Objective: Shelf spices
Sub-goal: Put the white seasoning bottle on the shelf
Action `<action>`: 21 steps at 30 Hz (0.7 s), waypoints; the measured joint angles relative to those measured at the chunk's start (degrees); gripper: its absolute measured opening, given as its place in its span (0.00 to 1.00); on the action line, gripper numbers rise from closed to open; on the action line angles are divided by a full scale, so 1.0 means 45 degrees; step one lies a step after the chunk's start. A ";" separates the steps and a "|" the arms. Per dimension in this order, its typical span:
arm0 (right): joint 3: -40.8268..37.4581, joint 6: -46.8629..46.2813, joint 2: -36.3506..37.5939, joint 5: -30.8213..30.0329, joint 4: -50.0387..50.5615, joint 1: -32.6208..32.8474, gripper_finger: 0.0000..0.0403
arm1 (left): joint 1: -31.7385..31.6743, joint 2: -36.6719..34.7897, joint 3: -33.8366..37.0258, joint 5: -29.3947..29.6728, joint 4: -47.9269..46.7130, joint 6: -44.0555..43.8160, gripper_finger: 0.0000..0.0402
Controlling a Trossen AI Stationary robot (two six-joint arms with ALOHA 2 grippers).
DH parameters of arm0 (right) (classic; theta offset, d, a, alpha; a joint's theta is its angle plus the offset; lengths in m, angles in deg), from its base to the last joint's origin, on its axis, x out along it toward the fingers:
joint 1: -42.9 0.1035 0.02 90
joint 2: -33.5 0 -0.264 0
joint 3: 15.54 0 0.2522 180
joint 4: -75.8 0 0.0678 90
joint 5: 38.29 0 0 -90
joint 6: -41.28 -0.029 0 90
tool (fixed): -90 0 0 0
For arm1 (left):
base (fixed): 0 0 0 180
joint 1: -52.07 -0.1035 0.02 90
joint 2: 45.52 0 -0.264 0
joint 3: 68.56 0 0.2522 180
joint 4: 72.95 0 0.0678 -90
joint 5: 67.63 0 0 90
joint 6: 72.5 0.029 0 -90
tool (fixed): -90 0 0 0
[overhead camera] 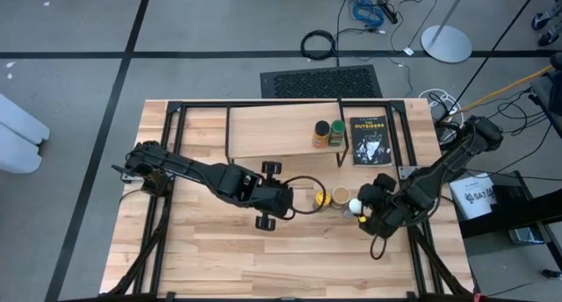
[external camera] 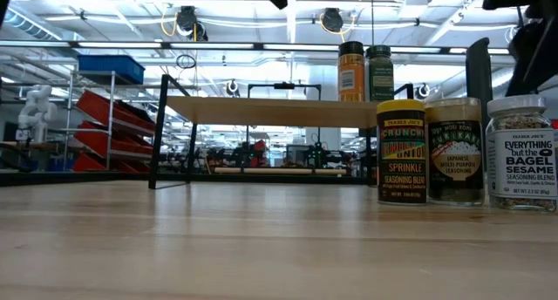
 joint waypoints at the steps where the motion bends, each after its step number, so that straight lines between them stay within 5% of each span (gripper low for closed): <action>1: 0.0000 0.0293 -0.0042 0.0056 -0.0168 -0.0123 0.94 | 0.0014 0.0000 0.0000 0.0000 0.0030 -0.0001 0.21; 21: 0.0000 0.4320 -0.1295 0.2672 -0.1691 -0.2427 0.94 | 0.0144 0.0000 0.0000 -0.0029 0.0597 0.0005 0.21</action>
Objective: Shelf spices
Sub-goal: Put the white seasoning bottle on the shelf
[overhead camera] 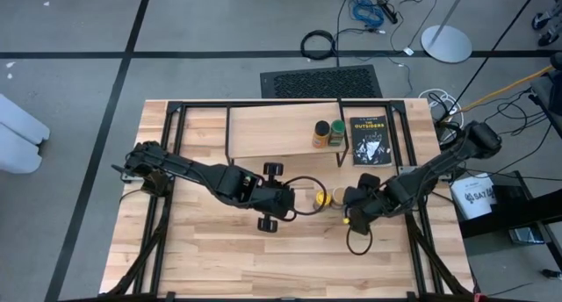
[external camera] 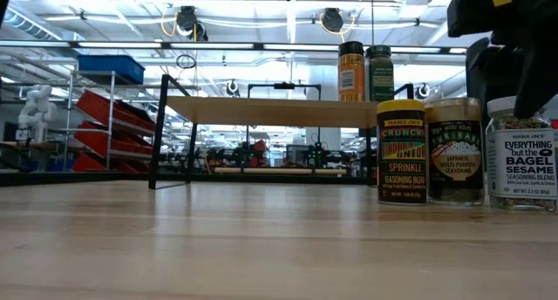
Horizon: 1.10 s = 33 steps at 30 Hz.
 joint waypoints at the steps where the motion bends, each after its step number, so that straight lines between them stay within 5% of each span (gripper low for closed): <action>1: 0.0000 0.0148 -0.0079 0.0161 -0.0099 -0.0070 0.94 | 0.0000 0.0000 0.0000 -0.0003 -0.0003 0.0000 0.21; 26: 0.0001 0.0437 -0.0539 0.1967 -0.0402 -0.0698 0.47 | 0.0010 0.0000 -0.0005 -0.0010 0.0436 -0.0010 0.21; 33: 0.0044 0.0129 -0.0539 0.2306 -0.0397 -0.0694 0.47 | 0.0010 0.0000 -0.0010 -0.0024 0.0980 -0.0504 0.21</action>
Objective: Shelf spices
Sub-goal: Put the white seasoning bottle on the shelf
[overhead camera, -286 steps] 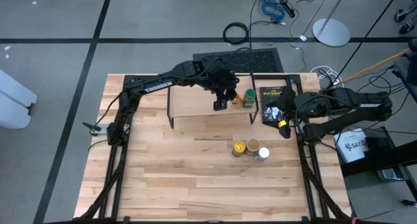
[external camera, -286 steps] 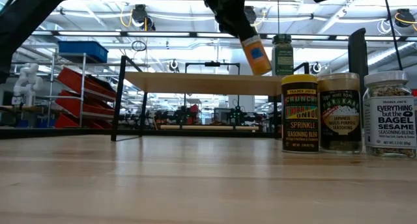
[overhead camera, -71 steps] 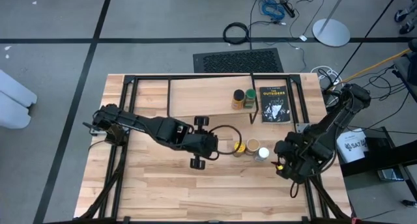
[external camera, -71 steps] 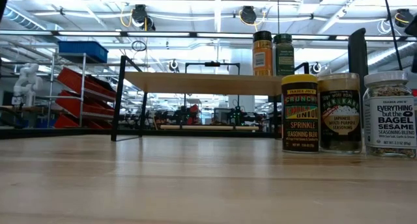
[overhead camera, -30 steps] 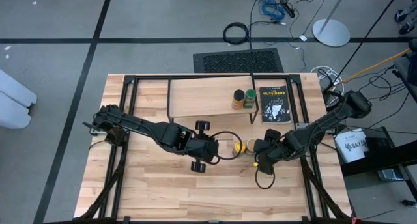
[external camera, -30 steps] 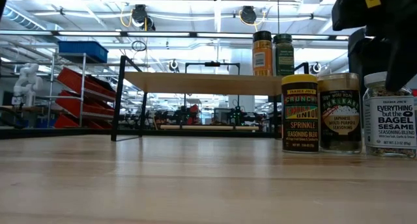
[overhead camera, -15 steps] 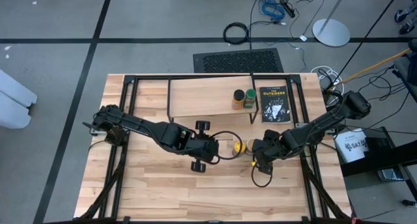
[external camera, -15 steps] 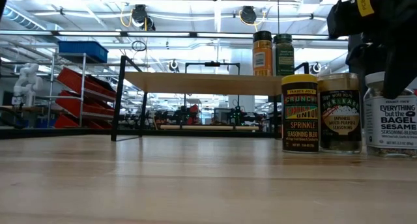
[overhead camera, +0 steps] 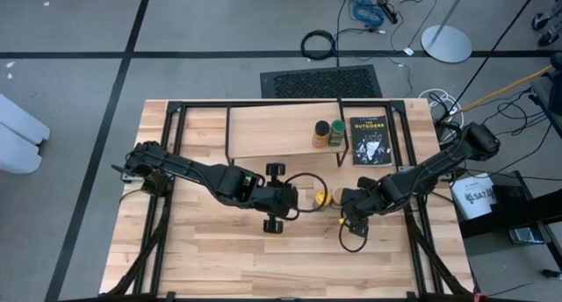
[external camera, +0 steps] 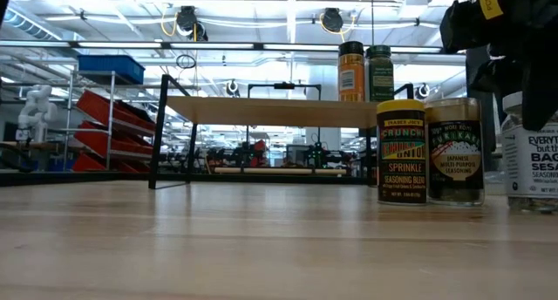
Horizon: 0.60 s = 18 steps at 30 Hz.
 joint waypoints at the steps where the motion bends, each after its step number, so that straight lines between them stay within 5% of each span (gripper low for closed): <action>1: 0.0057 -0.0059 -0.0003 0.0067 0.0067 0.0023 0.47 | 0.0000 0.0000 0.0000 -0.0006 0.0086 -0.0157 0.21; 7: 0.1090 -0.0102 -0.0019 0.0120 0.0498 0.0293 0.47 | 0.0068 -0.0003 0.0300 -0.1207 0.1512 -0.0843 0.29; 18: 0.4403 0.1510 -0.0010 -0.0441 0.1233 0.0700 0.47 | 0.0313 -0.0009 0.1810 -0.1088 0.5367 -0.1595 0.76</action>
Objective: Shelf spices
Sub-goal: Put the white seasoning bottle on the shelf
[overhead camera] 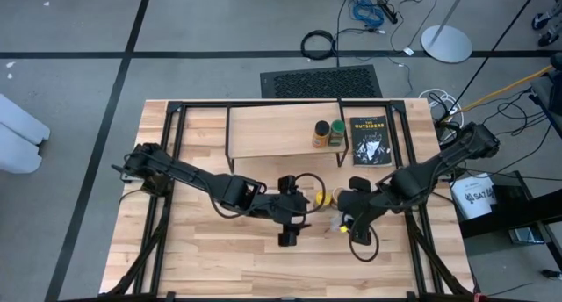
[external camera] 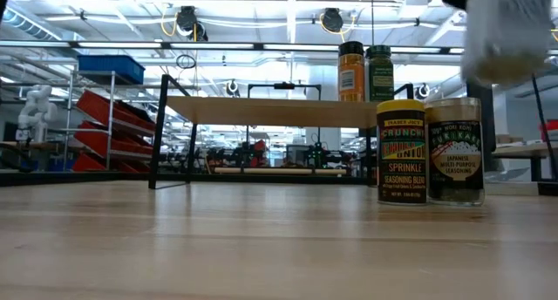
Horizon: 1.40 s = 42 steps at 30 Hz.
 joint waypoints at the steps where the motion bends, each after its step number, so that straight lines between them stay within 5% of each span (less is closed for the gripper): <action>1: 0.0290 0.0257 0.0000 -0.0063 0.0035 -0.0001 0.47 | 0.0036 0.0004 0.0143 -0.0009 0.0255 -0.0009 0.79; 11: 0.2513 0.2651 0.0005 -0.1021 0.0035 -0.0127 0.47 | 0.0052 0.0138 0.0303 0.0039 0.2561 -0.0240 0.89; 42: 0.2610 0.4110 -0.0010 -0.1268 -0.0592 -0.0953 0.48 | -0.1088 0.0728 0.0303 -0.0296 0.3221 -0.0505 0.87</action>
